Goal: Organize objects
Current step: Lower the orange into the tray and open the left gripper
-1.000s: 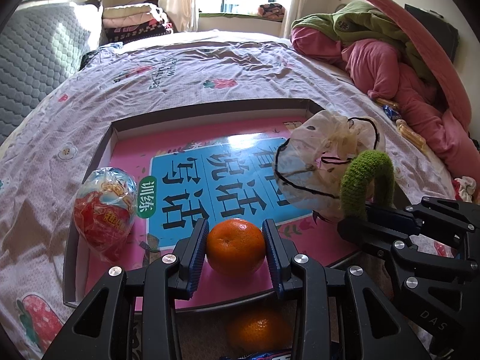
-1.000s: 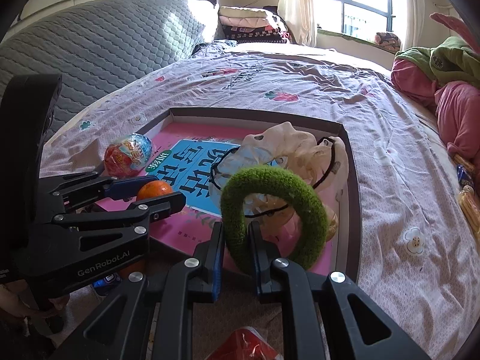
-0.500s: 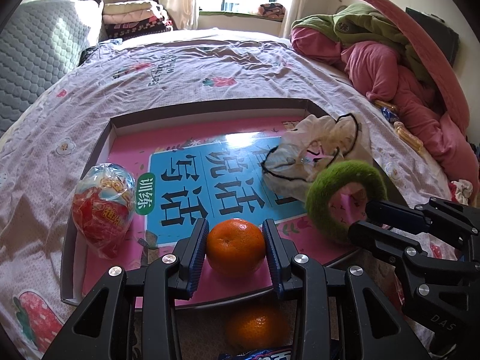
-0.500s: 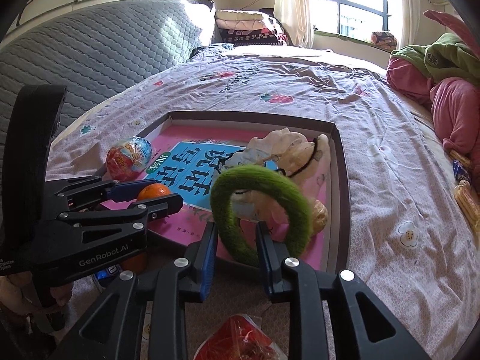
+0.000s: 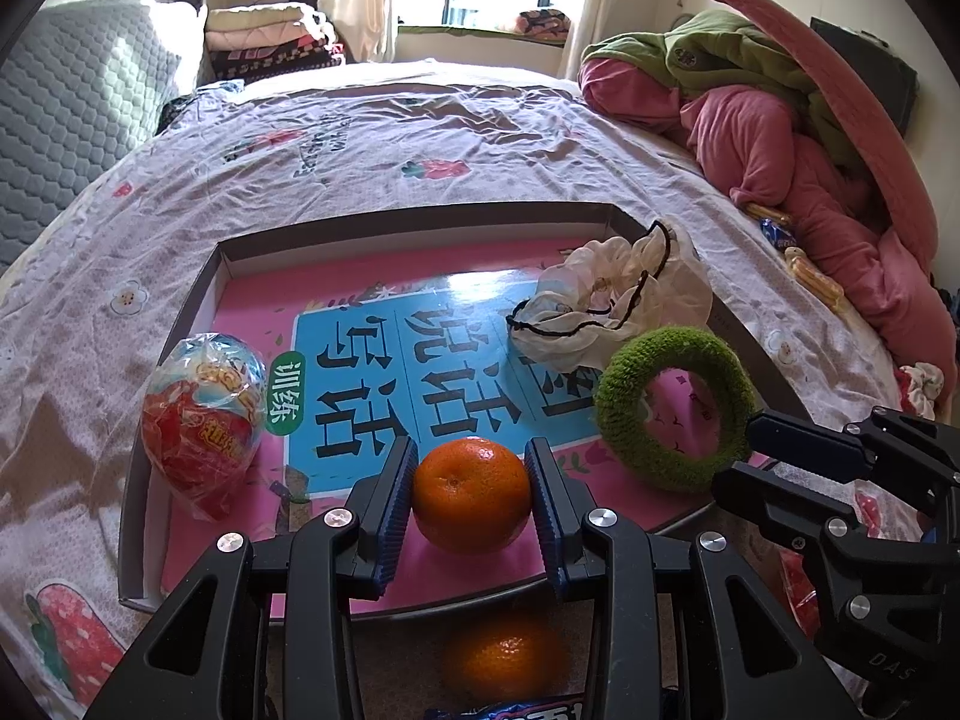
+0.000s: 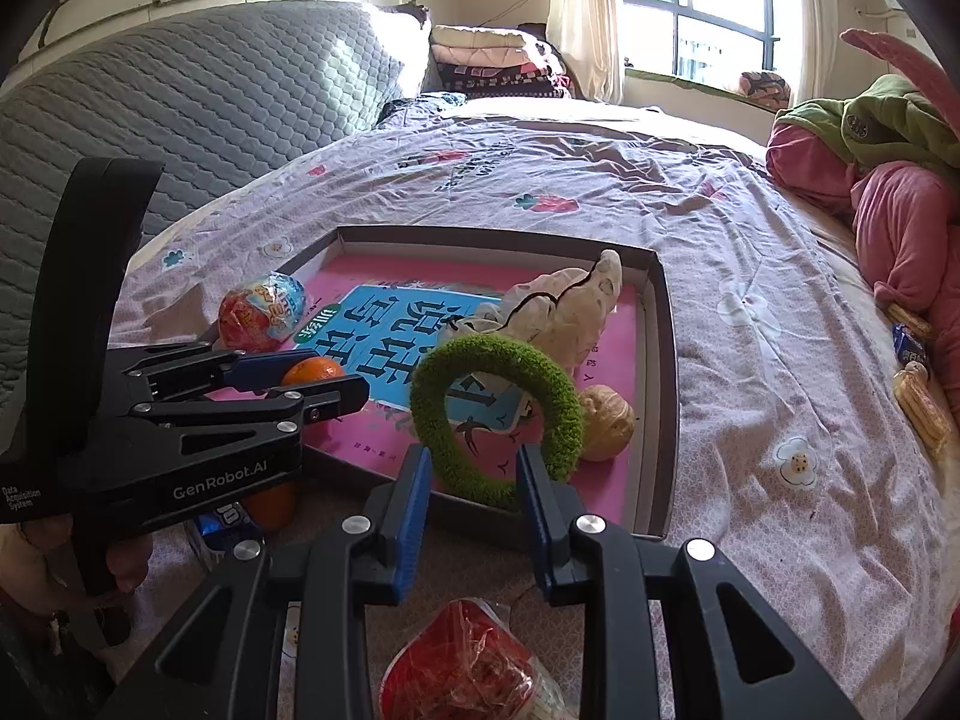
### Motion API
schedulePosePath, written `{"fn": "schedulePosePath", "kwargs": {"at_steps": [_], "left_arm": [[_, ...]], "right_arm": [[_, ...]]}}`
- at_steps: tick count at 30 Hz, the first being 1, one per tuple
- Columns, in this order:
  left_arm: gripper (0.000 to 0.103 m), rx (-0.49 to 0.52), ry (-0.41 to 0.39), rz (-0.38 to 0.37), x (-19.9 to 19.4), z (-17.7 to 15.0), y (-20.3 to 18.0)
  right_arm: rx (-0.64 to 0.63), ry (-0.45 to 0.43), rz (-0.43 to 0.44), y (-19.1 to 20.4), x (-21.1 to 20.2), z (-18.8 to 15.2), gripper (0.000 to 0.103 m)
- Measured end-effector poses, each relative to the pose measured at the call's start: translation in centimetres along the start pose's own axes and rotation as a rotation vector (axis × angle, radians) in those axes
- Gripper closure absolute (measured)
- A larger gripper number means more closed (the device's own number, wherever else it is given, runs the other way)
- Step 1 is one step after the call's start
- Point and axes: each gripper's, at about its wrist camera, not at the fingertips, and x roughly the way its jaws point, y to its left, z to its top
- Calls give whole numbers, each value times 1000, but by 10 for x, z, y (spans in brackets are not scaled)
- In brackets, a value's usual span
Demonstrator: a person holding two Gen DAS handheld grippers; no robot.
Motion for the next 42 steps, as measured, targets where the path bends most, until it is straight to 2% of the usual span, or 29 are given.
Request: {"fn": "schedulePosePath", "kwargs": {"at_steps": [11,13,15,25,27,32,35,42], "left_arm": [[65,12,-1,15,-3,-1,-5],[64,13,-6,18,-5,-1,-6],[57,17,-17,21,-8,0,-6],[54,17,-51,26,-23,1,-6],[50,21,-54,31,-24,1,-7],[49,23,-66,39,-29,1,-7],[44,32,-81,51,-35,0,-8],[41,52,-106,75,-44,-2,-11]], "right_arm": [[-7,-10,-21,-1,-7,-4,74],[-5,-14,-22,-2,-9,-4,73],[-7,-17,-30,-3,-10,-4,73],[-6,-35,-39,-2,-15,-2,70],[-4,-40,-40,-2,-15,-2,67],[2,-63,-54,-2,-18,0,60],[12,-74,-54,-3,-20,0,55],[19,-93,-68,-3,-25,2,53]]}}
